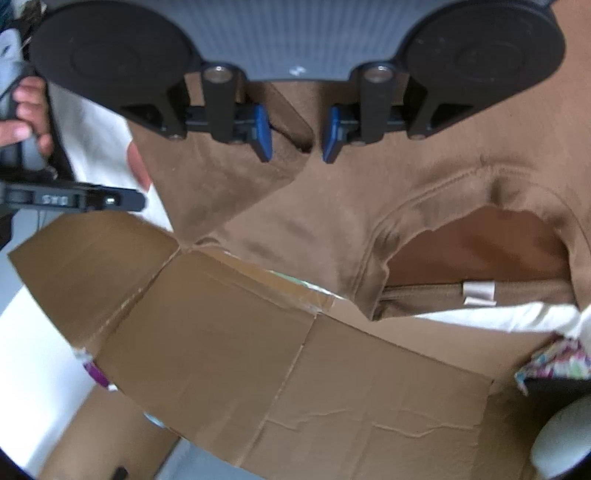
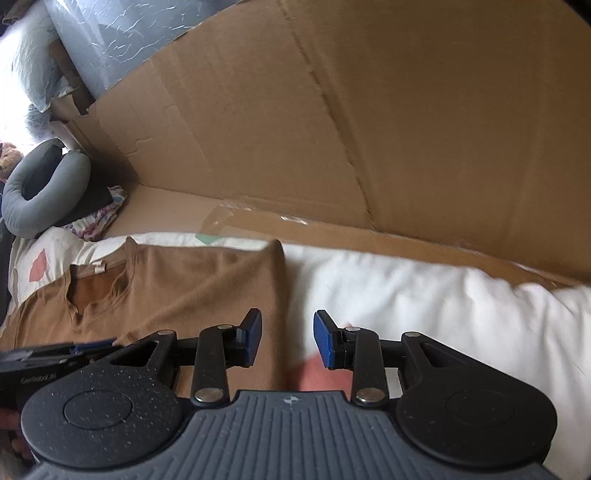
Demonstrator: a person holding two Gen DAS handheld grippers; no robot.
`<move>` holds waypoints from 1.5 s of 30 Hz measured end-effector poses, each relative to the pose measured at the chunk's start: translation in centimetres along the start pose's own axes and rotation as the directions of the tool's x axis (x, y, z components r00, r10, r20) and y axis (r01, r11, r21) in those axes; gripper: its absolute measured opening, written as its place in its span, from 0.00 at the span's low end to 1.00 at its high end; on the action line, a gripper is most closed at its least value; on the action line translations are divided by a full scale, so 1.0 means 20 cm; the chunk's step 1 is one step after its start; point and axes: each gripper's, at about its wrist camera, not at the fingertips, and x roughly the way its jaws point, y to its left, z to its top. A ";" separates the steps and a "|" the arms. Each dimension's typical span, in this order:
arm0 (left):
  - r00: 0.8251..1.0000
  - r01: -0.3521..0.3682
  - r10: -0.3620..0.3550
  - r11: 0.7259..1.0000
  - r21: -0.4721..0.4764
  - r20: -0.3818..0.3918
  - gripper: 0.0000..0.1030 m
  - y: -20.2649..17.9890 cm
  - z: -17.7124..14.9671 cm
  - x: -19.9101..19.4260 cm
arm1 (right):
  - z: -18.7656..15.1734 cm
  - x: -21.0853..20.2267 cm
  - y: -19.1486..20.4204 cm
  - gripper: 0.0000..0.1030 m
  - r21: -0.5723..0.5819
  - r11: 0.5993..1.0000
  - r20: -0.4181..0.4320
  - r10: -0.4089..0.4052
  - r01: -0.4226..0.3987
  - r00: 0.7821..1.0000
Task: Fold clothes
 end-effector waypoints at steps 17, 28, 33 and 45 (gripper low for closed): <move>1.000 0.010 -0.011 0.998 -0.061 -0.019 0.11 0.01 0.02 0.06 | 0.10 0.28 0.03 0.37 -0.038 0.999 -0.028 -0.023 0.022 0.999; 1.000 0.020 -0.020 0.998 -0.058 -0.014 0.04 0.05 0.04 0.01 | 0.12 0.22 0.03 0.36 -0.011 1.000 -0.004 -0.018 0.018 1.000; 1.000 0.015 -0.015 0.999 -0.046 -0.008 0.03 0.05 0.02 0.01 | 0.11 0.25 0.02 0.34 -0.026 0.999 -0.020 -0.029 0.028 0.999; 1.000 0.011 -0.011 0.999 -0.035 0.004 0.02 0.03 0.04 -0.01 | 0.15 0.35 0.06 0.09 -0.115 0.991 -0.058 -0.071 0.064 0.996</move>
